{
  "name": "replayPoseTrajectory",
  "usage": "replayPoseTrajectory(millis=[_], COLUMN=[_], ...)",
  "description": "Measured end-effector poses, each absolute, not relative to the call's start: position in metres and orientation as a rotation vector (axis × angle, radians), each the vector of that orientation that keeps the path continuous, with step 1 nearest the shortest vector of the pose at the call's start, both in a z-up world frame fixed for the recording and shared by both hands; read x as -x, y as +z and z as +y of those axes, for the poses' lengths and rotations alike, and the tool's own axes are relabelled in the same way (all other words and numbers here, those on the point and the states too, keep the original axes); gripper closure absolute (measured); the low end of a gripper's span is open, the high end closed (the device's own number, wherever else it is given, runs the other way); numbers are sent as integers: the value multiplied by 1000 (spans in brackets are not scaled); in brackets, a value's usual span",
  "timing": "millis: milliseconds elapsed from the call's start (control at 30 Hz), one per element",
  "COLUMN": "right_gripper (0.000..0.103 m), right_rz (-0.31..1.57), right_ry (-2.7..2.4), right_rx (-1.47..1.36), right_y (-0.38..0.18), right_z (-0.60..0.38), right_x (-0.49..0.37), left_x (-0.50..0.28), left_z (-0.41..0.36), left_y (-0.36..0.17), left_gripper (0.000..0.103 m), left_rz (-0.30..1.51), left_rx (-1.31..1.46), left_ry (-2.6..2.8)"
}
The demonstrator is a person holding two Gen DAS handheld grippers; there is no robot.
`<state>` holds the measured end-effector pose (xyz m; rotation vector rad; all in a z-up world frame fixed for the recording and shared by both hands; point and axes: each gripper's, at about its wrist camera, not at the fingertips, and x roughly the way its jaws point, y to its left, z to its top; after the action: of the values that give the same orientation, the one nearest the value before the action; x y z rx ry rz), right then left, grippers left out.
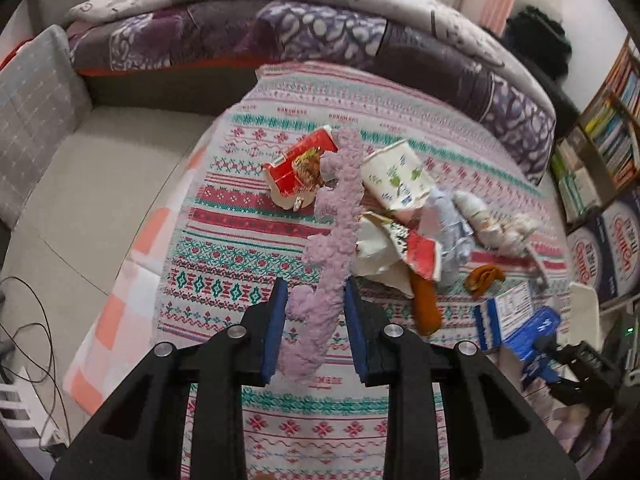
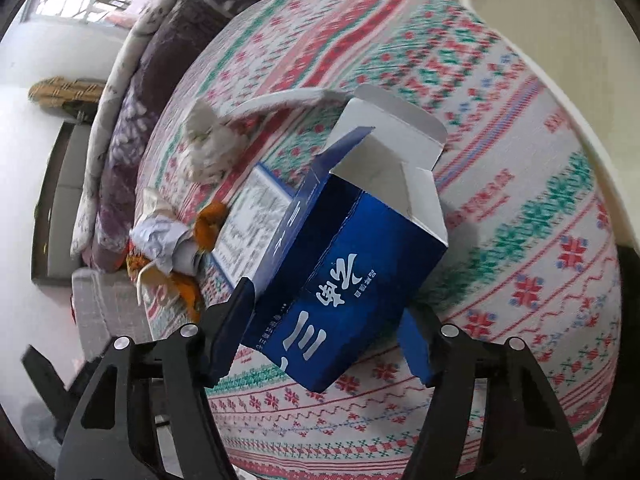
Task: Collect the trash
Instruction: 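Grasp the blue carton with the right tool while the left tool grasps a pink fuzzy strip, then carry both items over the white bin and open both tools to drop them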
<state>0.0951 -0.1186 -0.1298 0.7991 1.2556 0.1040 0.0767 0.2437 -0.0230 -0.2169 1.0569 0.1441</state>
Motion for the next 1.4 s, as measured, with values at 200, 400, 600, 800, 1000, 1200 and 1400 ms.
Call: replayPoseTrajectory(millis=[200,400,600,800,1000,1200,1400], right_gripper=[82,87,88,88,88,88,88], right_rz=[1190,1113,995,893,836,776,729], right_ry=[167,181,198,185,155,103,20], right_rx=[-710,-633,-523,-434,-417,-414,-407], right_y=[-112,-94,-62,-36,-21,-7,3], right_z=[-113,-118,-110,-110,-121,-145,-176], right_x=[-102,-102,-97,-92,-88,-82,-75], left_x=[-85,-84,-88,-88,-90,-92,-97], left_z=[236,220,194,169,144,113,77], left_y=[-16,7,16,19,20,21,21], left_gripper=[74,74,74,74,74,74,74], left_rz=[996,880,829,798,790,785,792], left_rx=[239,240,219,171,143,118,86], left_ry=[111,52,20,2,-27,-62,-108])
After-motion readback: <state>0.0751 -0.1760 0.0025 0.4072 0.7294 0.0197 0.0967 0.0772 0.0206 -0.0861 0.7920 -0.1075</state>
